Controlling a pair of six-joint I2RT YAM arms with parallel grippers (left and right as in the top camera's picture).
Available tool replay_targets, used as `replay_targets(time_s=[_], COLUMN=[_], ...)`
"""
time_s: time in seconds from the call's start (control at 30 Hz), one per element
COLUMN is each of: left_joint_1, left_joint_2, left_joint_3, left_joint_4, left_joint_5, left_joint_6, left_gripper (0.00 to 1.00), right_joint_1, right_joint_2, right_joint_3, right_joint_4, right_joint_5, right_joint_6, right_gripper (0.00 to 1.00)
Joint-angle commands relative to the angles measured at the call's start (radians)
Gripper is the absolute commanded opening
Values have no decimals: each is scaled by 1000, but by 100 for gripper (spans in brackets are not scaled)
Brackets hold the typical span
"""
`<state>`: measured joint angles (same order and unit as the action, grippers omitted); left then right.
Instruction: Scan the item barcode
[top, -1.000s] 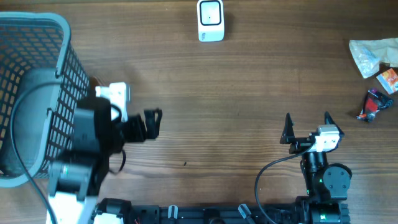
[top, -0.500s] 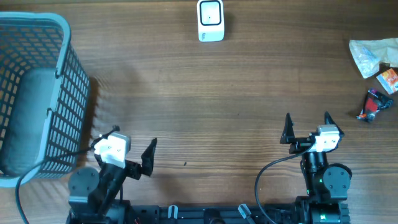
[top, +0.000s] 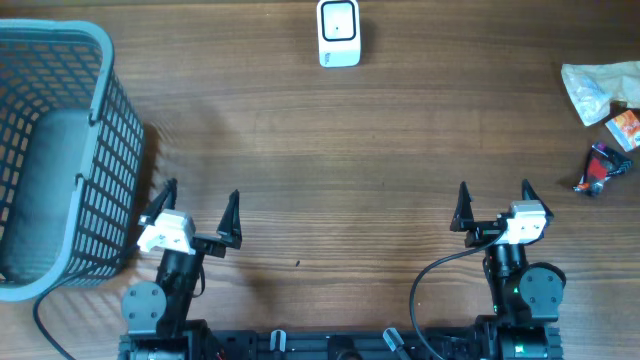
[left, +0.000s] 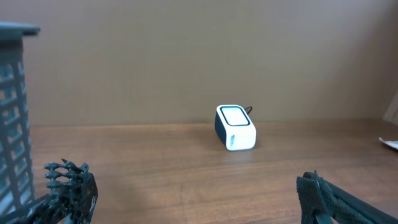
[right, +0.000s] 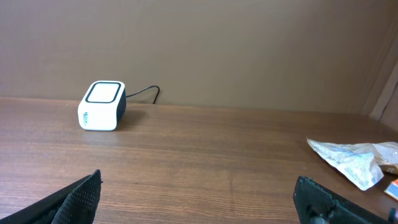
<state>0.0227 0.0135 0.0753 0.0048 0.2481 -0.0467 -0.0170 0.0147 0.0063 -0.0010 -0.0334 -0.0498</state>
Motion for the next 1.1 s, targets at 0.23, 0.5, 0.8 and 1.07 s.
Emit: replay_targets(time_s=[0.23, 0.5, 0.8, 1.07], left_joint_1=[8, 8, 8, 32], left_joint_2=[-10, -10, -10, -10], left_joint_3=[-70, -70, -70, -70], left_joint_4=[11, -82, -77, -77], left_joint_5=[-90, -228, -314, -310], left_joint_6=[16, 54, 118, 91], left_gripper=[100, 100, 100, 100], right_joint_1=[-3, -3, -3, -3], right_joint_2=[-10, -10, -10, -10], right_joint_3=[-1, -1, -1, -1], right_joint_4=[1, 2, 2, 2], right_joint_5=[-15, -15, -15, -15], right_joint_6=[12, 12, 13, 12], right_gripper=[100, 100, 100, 100])
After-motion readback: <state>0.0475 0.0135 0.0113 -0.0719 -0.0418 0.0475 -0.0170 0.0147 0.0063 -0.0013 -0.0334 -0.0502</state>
